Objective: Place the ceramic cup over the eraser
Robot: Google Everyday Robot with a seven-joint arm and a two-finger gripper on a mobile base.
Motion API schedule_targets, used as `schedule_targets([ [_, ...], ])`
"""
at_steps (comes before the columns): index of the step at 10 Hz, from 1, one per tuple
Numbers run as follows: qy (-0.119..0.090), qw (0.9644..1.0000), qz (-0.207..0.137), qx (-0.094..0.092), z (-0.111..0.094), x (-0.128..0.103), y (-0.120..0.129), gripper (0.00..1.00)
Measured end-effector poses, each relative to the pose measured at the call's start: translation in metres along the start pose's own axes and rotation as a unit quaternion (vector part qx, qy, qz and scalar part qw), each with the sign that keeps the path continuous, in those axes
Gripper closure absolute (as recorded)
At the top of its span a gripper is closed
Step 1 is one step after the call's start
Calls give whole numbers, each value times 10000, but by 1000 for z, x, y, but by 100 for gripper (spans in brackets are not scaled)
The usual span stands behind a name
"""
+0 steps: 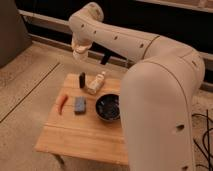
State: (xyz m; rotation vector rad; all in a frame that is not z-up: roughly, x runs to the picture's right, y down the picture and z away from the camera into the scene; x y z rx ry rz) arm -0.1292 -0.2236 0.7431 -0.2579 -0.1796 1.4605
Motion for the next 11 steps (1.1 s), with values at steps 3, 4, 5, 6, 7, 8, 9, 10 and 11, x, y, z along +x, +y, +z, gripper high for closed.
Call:
schedule_targets([
  [3,-14,9992,296,-270,-23,18,-3,100],
  [4,100,9987,433,-235,-21,32,-17,100],
  [5,248,9979,573,-154,-15,46,-33,100],
  [6,400,9968,686,-44,-6,59,-48,100],
  [7,550,9956,761,63,4,68,-60,100],
  [8,659,9945,799,167,14,72,-70,100],
  [9,747,9936,794,288,24,71,-78,100],
  [10,801,9931,772,367,30,69,-82,100],
  [11,880,9924,739,444,38,66,-83,100],
])
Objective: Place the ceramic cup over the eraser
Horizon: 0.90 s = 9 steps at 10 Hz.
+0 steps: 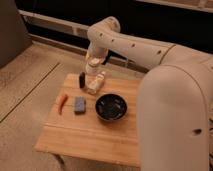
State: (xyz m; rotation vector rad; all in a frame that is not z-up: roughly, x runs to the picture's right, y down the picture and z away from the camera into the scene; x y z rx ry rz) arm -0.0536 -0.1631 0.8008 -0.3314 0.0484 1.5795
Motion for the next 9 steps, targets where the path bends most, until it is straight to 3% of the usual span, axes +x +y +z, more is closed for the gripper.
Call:
schedule_targets([
  [2,125,9999,17,53,11,-7,2,100],
  [3,225,9997,72,-17,16,-8,6,100],
  [5,571,9968,324,-466,20,-3,23,100],
  [7,1017,9893,536,-904,17,5,34,100],
  [8,1240,9851,574,-1045,13,7,34,100],
  [9,1332,9841,551,-1037,10,6,30,100],
])
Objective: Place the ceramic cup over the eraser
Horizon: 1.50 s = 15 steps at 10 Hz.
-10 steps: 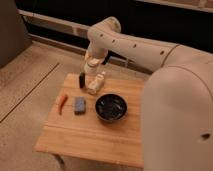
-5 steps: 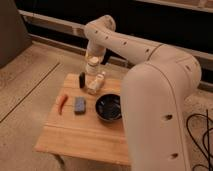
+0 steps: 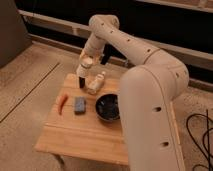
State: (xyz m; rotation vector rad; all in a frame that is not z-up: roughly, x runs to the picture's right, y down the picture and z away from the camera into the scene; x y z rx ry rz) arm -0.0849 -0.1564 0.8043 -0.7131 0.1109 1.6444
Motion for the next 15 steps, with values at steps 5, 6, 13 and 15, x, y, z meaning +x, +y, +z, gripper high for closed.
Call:
schedule_targets([
  [5,-214,9916,-534,1159,-32,-34,-27,100],
  [6,-233,9910,-548,1203,-33,-35,-28,100],
  [13,-373,9919,-702,994,-33,-48,-12,100],
  [15,-371,9908,-881,955,-28,-51,3,100],
])
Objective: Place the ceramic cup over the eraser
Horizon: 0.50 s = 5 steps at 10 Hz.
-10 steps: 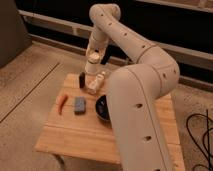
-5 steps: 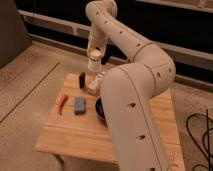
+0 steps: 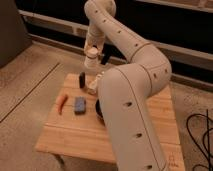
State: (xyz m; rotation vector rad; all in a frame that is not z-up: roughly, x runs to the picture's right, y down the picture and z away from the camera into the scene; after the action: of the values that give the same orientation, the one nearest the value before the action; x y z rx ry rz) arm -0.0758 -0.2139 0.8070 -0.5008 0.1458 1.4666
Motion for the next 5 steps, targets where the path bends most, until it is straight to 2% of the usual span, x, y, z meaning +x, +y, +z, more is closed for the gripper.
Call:
schedule_targets([
  [2,65,9999,-135,24,6,1,9,100],
  [5,305,9990,-295,103,30,10,23,100],
])
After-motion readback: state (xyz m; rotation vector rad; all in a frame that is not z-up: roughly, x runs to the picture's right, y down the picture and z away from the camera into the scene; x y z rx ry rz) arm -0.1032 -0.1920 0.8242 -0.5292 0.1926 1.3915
